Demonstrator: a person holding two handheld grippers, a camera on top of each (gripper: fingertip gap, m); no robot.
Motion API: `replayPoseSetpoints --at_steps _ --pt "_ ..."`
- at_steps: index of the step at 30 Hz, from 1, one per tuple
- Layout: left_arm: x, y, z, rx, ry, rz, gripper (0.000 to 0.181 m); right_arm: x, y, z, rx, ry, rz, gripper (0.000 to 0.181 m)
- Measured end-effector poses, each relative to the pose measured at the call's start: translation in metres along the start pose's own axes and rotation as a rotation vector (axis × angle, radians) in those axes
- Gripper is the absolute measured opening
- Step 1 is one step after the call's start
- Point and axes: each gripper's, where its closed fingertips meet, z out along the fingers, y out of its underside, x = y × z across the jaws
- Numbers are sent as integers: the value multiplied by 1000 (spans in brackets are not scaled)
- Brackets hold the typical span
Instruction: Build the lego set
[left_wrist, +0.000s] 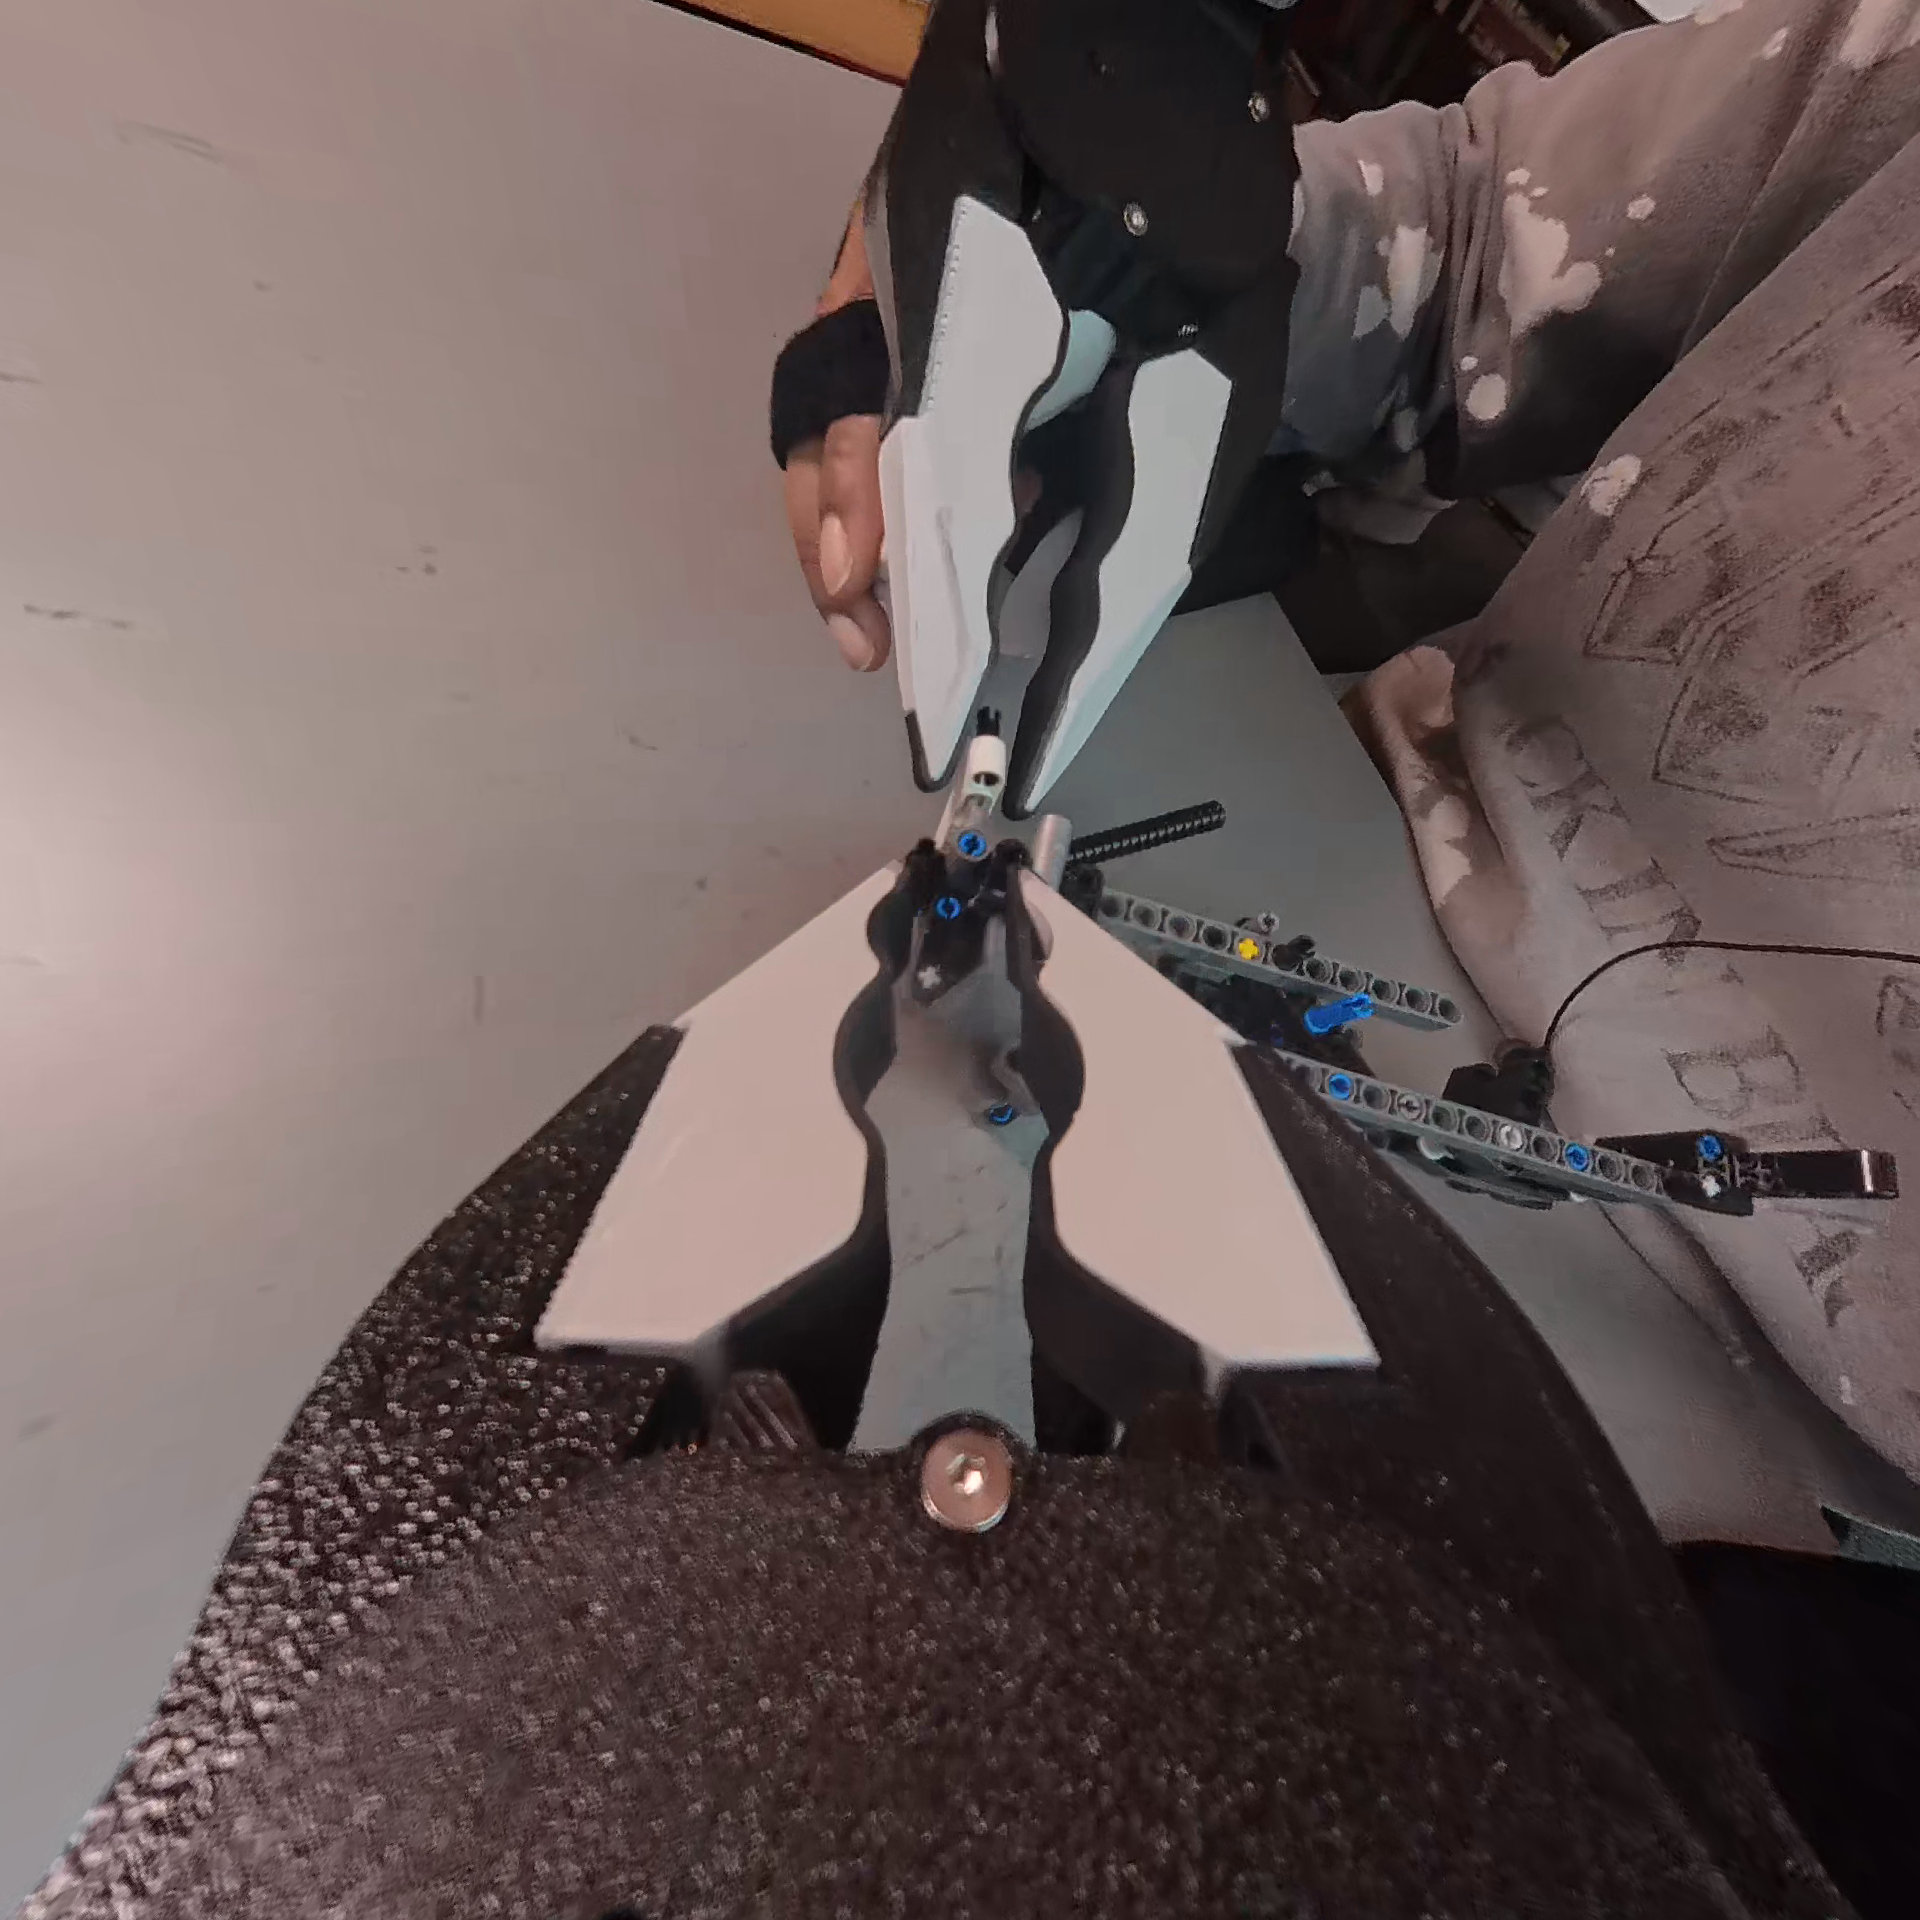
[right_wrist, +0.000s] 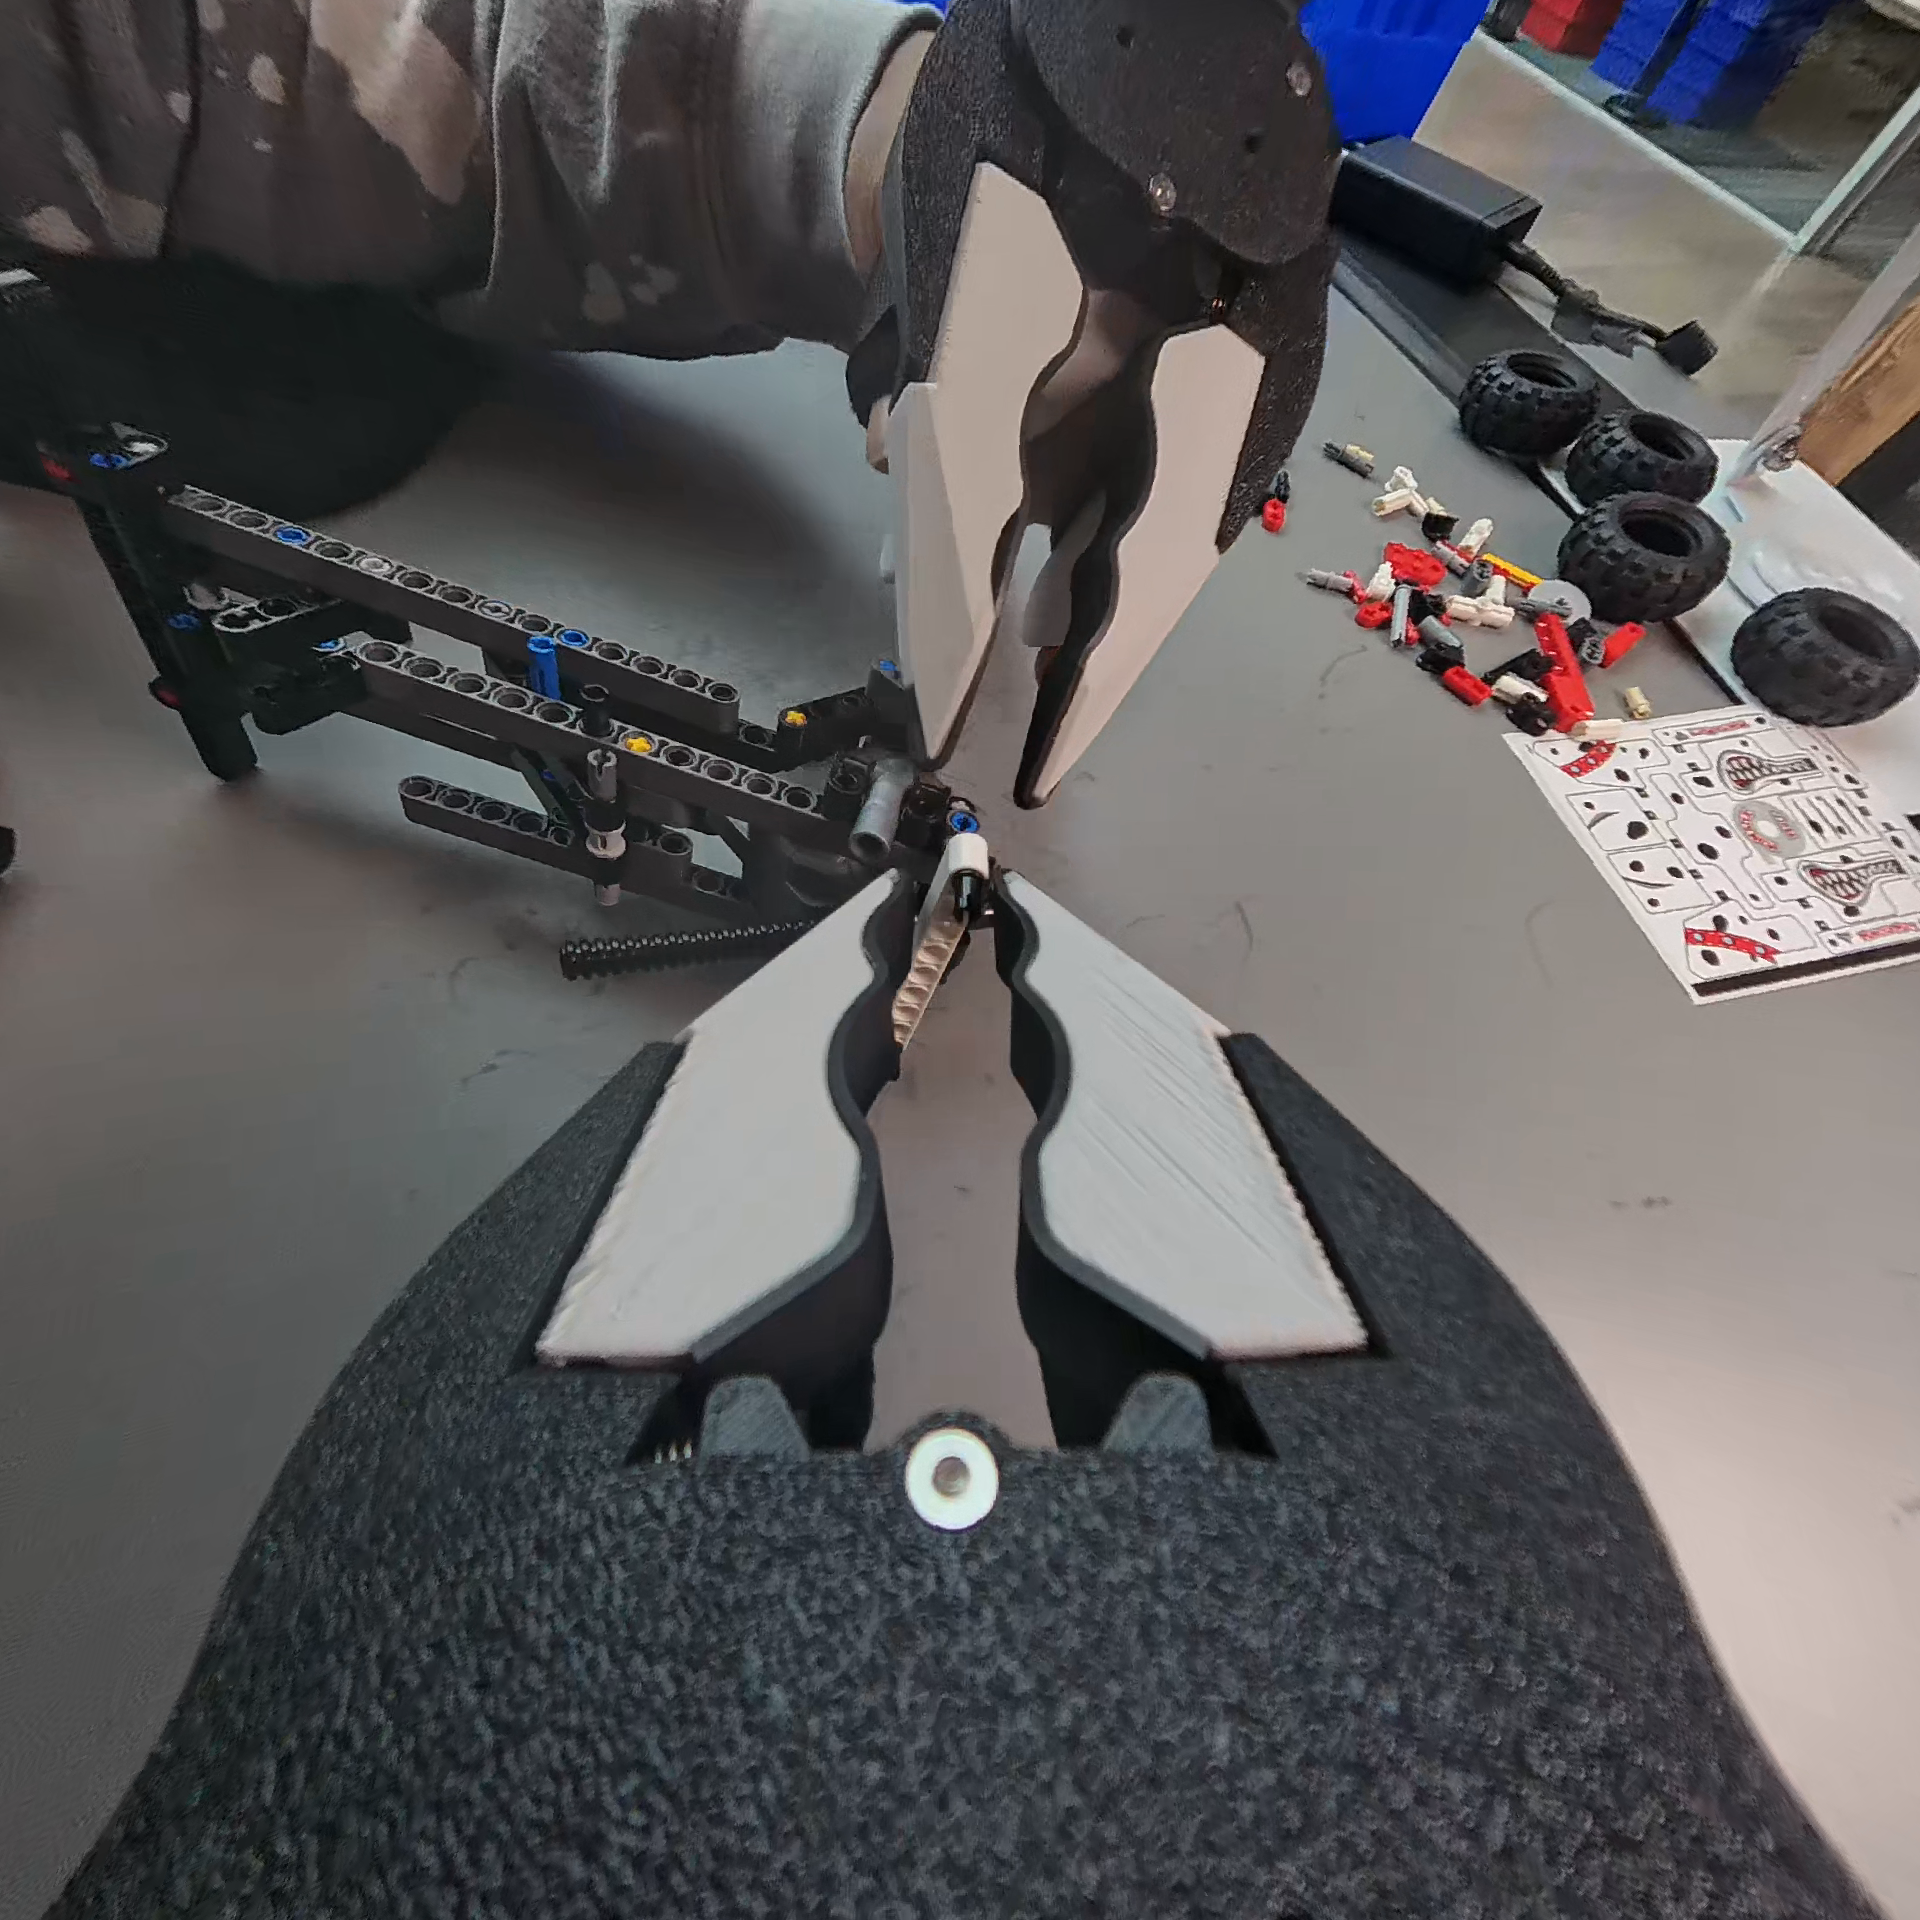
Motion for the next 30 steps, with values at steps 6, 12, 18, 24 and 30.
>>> replayPoseSetpoints --at_steps 6,12,18,24,30 --pt "-3 3 3 -27 39 97 13 0 5 6 -9 -35 17 10" --pt "4 5 -1 0 97 70 6 -2 1 11 70 -155 -19 10" --pt "11 15 -9 -8 68 -20 24 -1 -7 26 87 -297 -115 10" --pt "6 18 -17 18 -177 -182 24 8 -12 38 93 -301 -131 11" --pt "14 20 -25 52 -270 -205 18 3 -11 34 76 -263 -146 11"
